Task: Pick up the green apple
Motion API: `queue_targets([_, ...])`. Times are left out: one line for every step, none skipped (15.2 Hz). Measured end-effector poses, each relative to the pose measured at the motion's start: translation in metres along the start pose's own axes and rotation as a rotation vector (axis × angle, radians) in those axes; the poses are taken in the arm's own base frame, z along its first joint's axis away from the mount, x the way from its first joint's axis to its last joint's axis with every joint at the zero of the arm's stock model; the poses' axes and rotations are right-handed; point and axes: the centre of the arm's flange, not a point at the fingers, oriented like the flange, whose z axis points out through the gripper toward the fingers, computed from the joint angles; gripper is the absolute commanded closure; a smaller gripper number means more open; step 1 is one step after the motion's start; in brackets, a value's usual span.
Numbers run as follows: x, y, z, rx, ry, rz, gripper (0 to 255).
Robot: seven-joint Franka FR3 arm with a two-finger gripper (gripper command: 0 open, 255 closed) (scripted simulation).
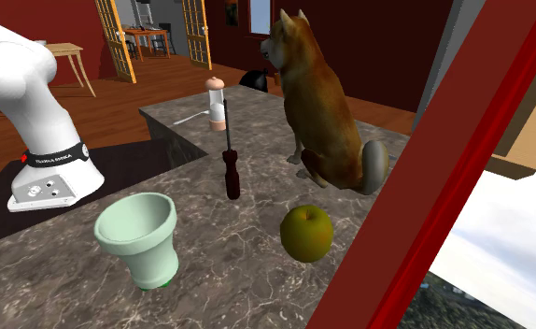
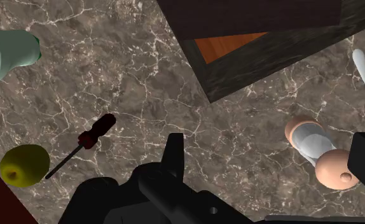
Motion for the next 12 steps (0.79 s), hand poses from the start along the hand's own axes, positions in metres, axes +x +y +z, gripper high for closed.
queue_targets([0.000, 0.000, 0.000, 0.000, 0.000, 0.000, 0])
queue_targets([0.003, 0.005, 0.003, -0.001, 0.001, -0.001, 0])
queue_targets([0.005, 0.013, 0.006, -0.003, 0.003, -0.002, 0])
queue_targets([0.010, 0.022, 0.012, -0.005, 0.004, -0.004, 0])
queue_targets([0.013, 0.030, 0.021, -0.007, 0.006, -0.006, 0])
queue_targets([0.017, 0.041, 0.029, -0.009, 0.008, -0.009, 0])
queue_targets([0.023, 0.049, 0.033, -0.012, 0.010, -0.011, 0])
queue_targets([0.027, 0.060, 0.039, -0.014, 0.013, -0.014, 0])
queue_targets([0.031, 0.069, 0.048, -0.017, 0.014, -0.016, 0])
queue_targets([0.035, 0.080, 0.055, -0.019, 0.016, -0.019, 0])
queue_targets([0.040, 0.089, 0.062, -0.022, 0.019, -0.022, 0])
queue_targets([0.044, 0.097, 0.068, -0.024, 0.021, -0.024, 0])
